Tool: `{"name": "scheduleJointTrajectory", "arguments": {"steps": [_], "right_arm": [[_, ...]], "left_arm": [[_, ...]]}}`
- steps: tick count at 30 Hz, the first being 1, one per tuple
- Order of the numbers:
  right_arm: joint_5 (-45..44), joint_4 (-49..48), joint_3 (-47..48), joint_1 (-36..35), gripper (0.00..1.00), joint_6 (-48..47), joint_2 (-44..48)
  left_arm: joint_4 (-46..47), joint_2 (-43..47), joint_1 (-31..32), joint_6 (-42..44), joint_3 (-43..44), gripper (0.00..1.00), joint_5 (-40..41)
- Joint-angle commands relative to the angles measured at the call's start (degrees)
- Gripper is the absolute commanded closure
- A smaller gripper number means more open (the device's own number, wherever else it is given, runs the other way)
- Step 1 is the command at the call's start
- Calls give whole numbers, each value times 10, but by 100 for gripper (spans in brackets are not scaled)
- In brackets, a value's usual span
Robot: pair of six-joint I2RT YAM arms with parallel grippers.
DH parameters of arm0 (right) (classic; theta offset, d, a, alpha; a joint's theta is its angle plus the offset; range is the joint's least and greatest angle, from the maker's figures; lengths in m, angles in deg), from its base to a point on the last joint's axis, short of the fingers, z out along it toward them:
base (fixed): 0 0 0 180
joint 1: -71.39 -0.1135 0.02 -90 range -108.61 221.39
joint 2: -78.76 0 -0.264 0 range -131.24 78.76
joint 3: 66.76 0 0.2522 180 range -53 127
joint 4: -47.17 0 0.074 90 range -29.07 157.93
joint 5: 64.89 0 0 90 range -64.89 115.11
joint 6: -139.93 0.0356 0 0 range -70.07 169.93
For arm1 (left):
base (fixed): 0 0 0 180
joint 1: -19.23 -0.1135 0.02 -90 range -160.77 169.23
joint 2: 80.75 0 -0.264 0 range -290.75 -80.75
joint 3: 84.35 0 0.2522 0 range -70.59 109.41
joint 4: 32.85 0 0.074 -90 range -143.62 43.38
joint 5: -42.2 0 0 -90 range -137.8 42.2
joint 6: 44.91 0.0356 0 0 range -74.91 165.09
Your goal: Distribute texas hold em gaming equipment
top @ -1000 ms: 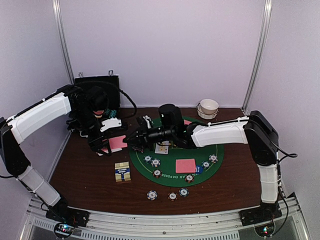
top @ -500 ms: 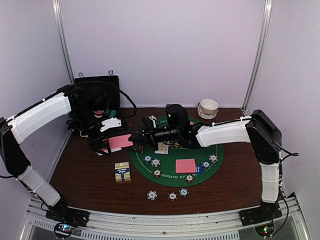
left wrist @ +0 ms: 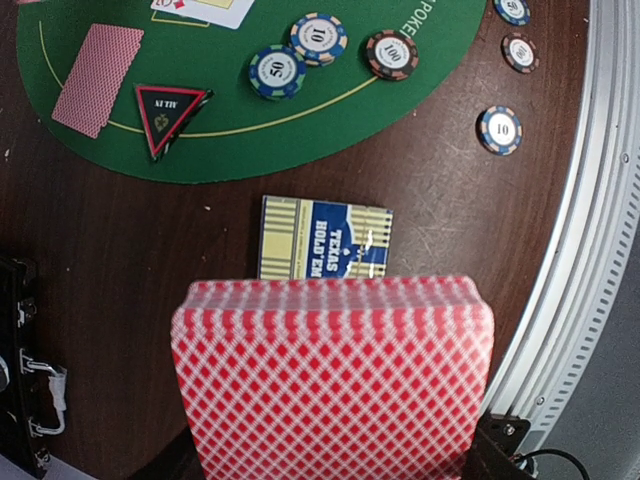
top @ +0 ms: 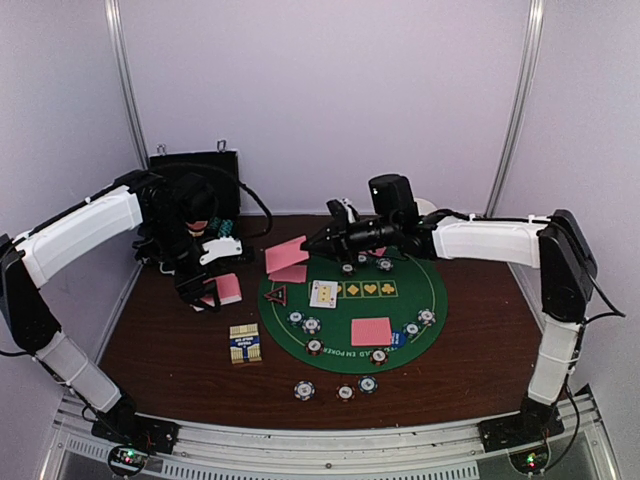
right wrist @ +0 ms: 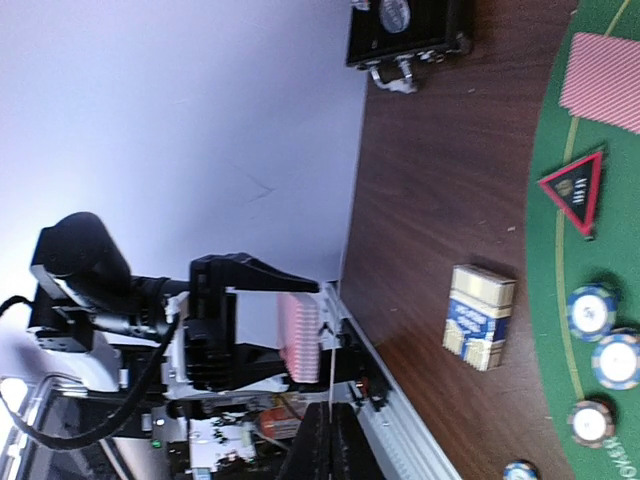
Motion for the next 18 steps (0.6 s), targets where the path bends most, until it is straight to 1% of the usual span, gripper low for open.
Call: {"name": "scheduleJointTrajectory", "arguments": {"steps": [1, 4, 6, 8, 10, 11, 13, 18], "right_arm": [[-56, 329, 91, 30, 100, -262, 27], [-180, 515, 181, 34, 100, -418, 10], [-258, 583, 224, 33, 100, -499, -5], [-352, 623, 252, 29, 100, -553, -18], [-448, 639, 264, 18, 100, -606, -29], [-514, 640, 265, 7, 100, -640, -34], [-618, 623, 256, -14, 100, -697, -46], [-753, 548, 230, -63, 100, -805, -77]], "left_arm": [[-1, 14, -2, 3, -5, 100, 4], [-1, 15, -2, 3, -6, 100, 0], [-1, 14, -2, 3, -6, 100, 0], [-1, 13, -2, 2, -5, 100, -2], [-1, 13, -2, 2, -4, 100, -2], [-1, 14, -3, 2, -4, 100, -1], [0, 15, -4, 2, -3, 100, 0], [0, 11, -7, 2, -2, 100, -3]]}}
